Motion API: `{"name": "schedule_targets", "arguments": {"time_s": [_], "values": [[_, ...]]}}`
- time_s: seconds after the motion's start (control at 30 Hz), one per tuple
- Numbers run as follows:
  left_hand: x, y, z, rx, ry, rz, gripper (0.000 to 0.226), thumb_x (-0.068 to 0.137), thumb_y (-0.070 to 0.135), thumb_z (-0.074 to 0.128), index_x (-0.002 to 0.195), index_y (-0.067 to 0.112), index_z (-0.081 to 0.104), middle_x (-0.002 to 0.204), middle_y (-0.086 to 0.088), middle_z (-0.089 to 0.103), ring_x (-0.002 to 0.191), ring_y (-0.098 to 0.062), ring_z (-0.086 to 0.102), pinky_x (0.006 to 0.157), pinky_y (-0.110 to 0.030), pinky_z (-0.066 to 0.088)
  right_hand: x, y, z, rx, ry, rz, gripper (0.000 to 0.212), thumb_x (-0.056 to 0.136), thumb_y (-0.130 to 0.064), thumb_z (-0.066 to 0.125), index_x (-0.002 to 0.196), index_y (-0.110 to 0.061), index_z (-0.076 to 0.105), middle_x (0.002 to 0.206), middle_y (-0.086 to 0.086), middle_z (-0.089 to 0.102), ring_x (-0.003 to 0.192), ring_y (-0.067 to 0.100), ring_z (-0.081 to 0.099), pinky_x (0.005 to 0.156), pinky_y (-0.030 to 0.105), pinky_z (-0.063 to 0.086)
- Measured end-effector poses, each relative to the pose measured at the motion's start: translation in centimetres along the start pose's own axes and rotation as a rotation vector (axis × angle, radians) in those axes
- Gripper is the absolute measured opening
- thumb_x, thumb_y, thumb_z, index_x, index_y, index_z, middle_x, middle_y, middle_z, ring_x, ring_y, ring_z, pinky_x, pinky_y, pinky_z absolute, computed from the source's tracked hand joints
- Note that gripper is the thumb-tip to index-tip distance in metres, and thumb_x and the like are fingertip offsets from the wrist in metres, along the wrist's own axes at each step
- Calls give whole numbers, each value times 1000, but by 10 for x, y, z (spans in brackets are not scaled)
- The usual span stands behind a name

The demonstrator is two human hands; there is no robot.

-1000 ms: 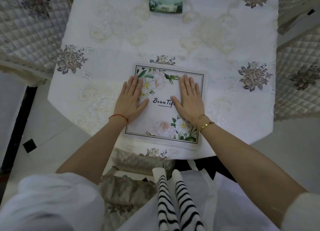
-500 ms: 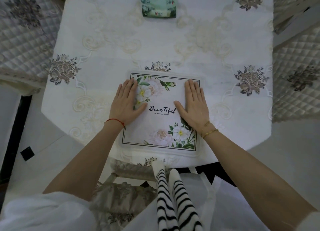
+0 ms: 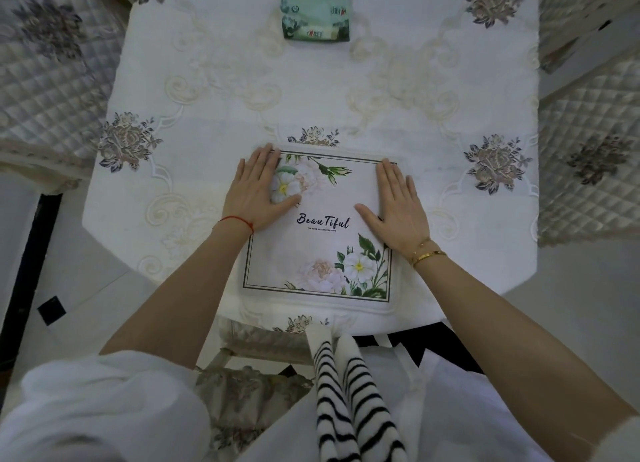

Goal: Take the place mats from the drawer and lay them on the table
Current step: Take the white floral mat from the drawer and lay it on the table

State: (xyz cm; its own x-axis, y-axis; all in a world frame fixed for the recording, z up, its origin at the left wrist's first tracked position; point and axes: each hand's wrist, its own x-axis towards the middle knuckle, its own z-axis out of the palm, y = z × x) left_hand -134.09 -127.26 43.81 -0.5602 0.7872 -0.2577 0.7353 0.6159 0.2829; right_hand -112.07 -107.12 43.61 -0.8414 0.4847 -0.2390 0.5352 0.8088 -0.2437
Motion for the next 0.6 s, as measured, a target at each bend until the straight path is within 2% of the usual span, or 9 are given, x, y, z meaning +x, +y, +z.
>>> {"name": "schedule_targets", "arguments": {"time_s": [0.1, 0.23, 0.37, 0.6], "values": [[-11, 2, -1, 15, 24, -16, 95, 86, 70, 35, 155, 13, 5, 163, -5, -1, 150, -20, -5, 122, -40, -3, -11, -5, 1, 21, 16, 13, 84, 98, -61, 29, 156, -10, -3, 164, 5, -6, 151, 18, -9, 124, 39, -3], [-63, 7, 12, 31, 71, 111, 86, 91, 61, 35, 155, 13, 6, 163, -6, 2, 150, -21, -2, 122, -42, 4, -44, -18, 12, -8, 3, -88, 83, 99, -60, 30, 155, -9, -4, 164, 7, -9, 151, 19, -10, 124, 39, -1], [-116, 16, 33, -38, 42, 23, 88, 92, 59, 38, 154, 9, 0, 163, -6, -2, 150, -19, -5, 123, -39, 4, -78, -31, 25, -6, -25, -135, 85, 98, -60, 32, 155, -7, -2, 164, 8, -7, 152, 21, -8, 124, 42, 6], [-159, 20, 48, -62, 36, -60, 87, 94, 60, 34, 153, 9, -5, 163, -7, -8, 150, -18, -8, 123, -38, 3, -122, -31, 31, -57, -82, -206, 89, 98, -62, 32, 155, -5, -4, 164, 9, -10, 151, 20, -9, 124, 40, 6]]}}
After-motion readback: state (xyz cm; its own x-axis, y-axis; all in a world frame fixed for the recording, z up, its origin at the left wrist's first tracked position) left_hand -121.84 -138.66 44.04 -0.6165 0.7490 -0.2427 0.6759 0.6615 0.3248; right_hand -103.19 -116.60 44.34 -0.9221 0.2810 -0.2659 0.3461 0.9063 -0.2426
